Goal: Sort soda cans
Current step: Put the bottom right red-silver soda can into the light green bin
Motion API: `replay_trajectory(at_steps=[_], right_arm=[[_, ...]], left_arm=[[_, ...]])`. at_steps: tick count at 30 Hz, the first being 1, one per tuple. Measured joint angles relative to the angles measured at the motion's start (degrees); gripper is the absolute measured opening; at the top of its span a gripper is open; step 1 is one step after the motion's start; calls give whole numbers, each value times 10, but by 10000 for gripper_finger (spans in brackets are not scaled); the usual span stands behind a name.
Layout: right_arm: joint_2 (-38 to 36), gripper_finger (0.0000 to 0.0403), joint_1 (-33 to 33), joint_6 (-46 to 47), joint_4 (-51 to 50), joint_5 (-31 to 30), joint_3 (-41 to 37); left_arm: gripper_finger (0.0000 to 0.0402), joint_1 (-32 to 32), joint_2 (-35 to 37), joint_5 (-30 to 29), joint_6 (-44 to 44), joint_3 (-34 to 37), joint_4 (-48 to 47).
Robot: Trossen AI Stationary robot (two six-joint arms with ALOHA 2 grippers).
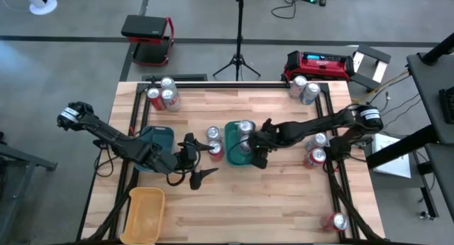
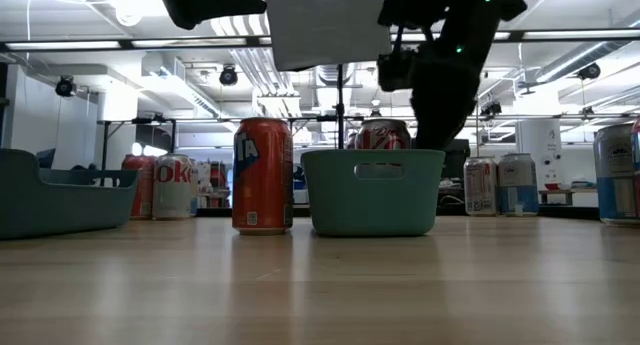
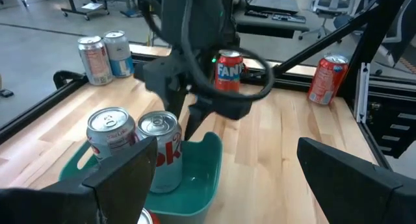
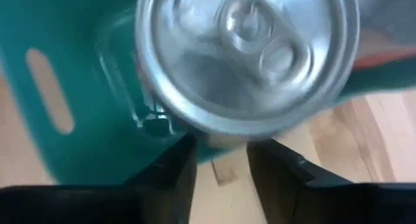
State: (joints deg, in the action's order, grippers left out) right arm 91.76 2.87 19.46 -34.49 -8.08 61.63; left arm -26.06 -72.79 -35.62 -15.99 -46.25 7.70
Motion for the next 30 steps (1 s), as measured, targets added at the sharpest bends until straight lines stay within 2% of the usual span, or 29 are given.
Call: replay_trajectory(at_steps=[8, 18, 26, 30], right_arm=[[42, 69, -6, -7, 42, -10, 14], [49, 44, -7, -6, 112, -9, 16], [44, 32, -7, 1, 108, 51, 17], [55, 27, -7, 5, 114, 55, 16]], left_arm=[[355, 2, -1, -29, 2, 0, 0], [355, 2, -2, -30, 4, 0, 0], [355, 2, -2, -30, 4, 0, 0], [355, 2, -2, -30, 4, 0, 0]])
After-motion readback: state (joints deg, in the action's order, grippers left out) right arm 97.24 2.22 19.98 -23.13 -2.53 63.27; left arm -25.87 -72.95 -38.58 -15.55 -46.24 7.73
